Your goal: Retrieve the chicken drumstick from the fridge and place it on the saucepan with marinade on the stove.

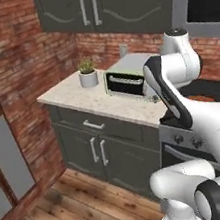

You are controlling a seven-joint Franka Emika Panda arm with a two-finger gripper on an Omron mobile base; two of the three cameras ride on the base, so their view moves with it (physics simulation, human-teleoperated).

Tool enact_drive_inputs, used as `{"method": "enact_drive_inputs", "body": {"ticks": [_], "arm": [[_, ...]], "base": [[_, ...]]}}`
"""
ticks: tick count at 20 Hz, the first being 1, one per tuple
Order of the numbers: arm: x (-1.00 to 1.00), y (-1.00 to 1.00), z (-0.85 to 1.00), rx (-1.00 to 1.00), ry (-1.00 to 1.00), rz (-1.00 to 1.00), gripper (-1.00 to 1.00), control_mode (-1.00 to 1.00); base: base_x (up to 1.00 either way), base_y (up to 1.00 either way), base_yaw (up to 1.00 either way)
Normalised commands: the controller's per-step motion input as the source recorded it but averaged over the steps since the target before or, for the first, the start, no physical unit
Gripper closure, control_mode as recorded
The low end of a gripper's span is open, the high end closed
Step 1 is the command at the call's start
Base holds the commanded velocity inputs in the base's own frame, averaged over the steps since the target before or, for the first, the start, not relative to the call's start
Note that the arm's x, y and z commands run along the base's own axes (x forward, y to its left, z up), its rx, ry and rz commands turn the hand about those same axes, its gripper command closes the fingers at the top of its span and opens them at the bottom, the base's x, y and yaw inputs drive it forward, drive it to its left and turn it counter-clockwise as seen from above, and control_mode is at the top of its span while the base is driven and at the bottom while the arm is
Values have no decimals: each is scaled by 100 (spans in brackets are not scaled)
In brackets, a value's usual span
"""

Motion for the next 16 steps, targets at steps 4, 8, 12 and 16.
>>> {"method": "enact_drive_inputs", "body": {"ticks": [4, 8, 12, 16], "arm": [[0, 0, 0, 0, 0, 0, -100, 100], [0, 0, 0, 0, 0, 0, -100, 100], [0, 0, 0, 0, 0, 0, -100, 100], [0, 0, 0, 0, 0, 0, -100, 100]], "base": [[0, 0, 100], [0, 2, 98], [0, 13, 94], [0, 9, 94]]}}
